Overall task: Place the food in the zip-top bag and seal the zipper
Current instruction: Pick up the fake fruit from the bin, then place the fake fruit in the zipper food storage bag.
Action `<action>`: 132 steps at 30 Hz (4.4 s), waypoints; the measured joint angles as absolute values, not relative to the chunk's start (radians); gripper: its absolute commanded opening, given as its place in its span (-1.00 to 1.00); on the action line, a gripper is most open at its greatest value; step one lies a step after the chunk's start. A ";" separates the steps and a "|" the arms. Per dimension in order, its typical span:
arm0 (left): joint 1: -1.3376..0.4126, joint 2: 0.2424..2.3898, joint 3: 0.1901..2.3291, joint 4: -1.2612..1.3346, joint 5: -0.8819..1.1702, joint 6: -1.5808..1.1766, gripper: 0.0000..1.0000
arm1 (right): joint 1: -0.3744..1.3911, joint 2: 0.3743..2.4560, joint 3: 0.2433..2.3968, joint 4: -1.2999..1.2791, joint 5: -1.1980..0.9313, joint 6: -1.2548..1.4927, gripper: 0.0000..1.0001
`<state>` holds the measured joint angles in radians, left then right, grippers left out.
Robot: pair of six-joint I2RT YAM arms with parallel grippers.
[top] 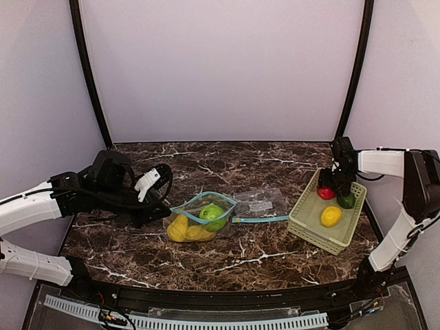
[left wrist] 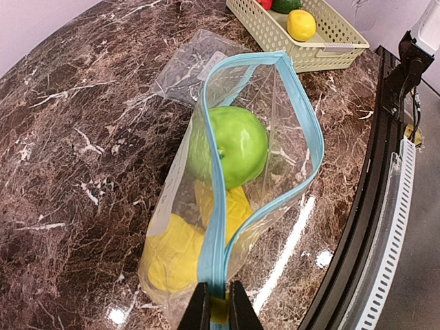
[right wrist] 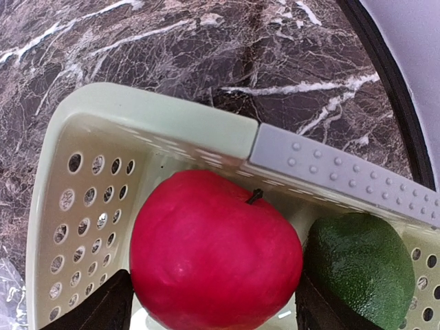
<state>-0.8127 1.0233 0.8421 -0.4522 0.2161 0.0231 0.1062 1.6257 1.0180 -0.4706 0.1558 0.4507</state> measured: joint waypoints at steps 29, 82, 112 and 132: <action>-0.813 1.033 0.842 -0.453 0.221 0.023 -0.99 | 0.110 1.262 0.988 -0.525 0.061 0.442 0.32; -0.813 1.048 0.842 -0.462 0.220 0.023 -0.99 | 1.067 1.606 1.379 -0.434 -0.147 0.390 0.24; -0.813 1.066 0.842 -0.462 0.239 0.023 -0.99 | 1.115 1.914 1.591 -0.516 -0.145 0.387 0.34; -0.816 1.066 0.842 -0.441 0.232 0.023 -0.99 | 1.120 1.703 1.481 -0.501 -0.113 0.408 0.82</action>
